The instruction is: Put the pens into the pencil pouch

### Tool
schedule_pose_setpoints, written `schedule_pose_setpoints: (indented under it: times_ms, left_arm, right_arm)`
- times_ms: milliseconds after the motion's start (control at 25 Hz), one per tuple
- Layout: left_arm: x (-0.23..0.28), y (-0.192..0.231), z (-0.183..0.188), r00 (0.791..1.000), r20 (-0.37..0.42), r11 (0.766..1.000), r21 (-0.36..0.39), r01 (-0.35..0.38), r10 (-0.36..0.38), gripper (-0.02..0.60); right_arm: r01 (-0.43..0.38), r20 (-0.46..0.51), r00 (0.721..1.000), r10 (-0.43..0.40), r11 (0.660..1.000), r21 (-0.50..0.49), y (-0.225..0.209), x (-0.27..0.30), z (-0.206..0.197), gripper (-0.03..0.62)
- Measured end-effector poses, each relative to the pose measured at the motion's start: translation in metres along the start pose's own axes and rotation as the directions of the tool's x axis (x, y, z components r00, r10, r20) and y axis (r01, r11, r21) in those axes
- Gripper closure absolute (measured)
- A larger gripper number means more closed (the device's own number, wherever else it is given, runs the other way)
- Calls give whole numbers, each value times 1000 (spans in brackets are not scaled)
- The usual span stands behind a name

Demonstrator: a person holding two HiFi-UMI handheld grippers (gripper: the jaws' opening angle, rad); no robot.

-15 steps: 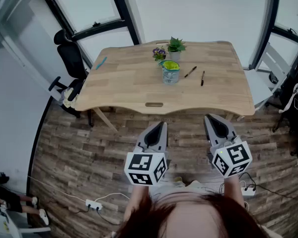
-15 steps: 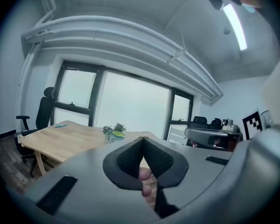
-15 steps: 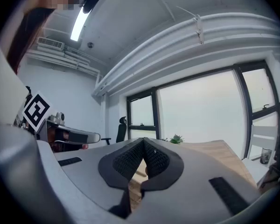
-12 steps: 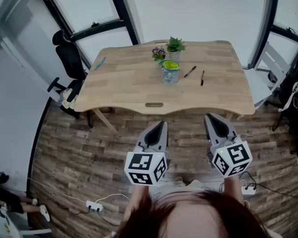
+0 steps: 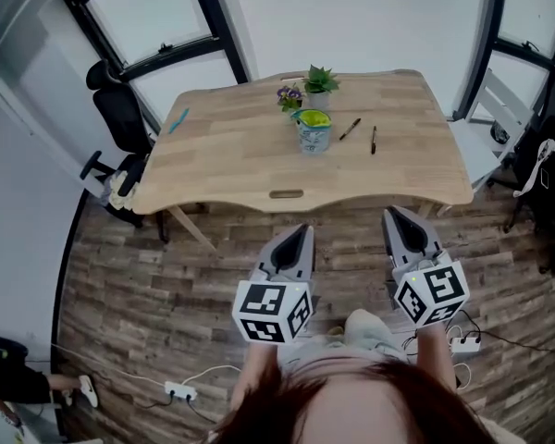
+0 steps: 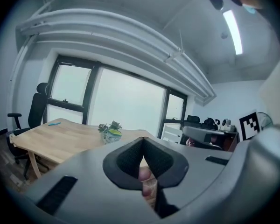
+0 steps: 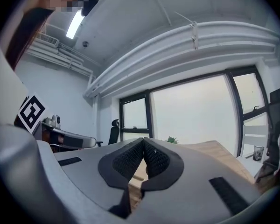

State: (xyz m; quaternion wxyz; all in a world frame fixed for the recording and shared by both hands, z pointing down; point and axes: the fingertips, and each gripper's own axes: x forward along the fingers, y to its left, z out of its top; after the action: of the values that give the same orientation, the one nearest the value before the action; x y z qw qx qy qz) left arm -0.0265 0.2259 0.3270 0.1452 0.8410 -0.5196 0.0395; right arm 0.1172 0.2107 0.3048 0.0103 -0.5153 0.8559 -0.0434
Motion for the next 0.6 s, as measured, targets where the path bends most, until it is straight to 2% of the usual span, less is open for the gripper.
schedule_pose_setpoints:
  times_ms: [600]
  left_arm:
    - [20,12,1,1000,-10,1000,-5,11,-11,580]
  right_arm:
    - [35,8,999,-35,999,16,-18,24,0,594]
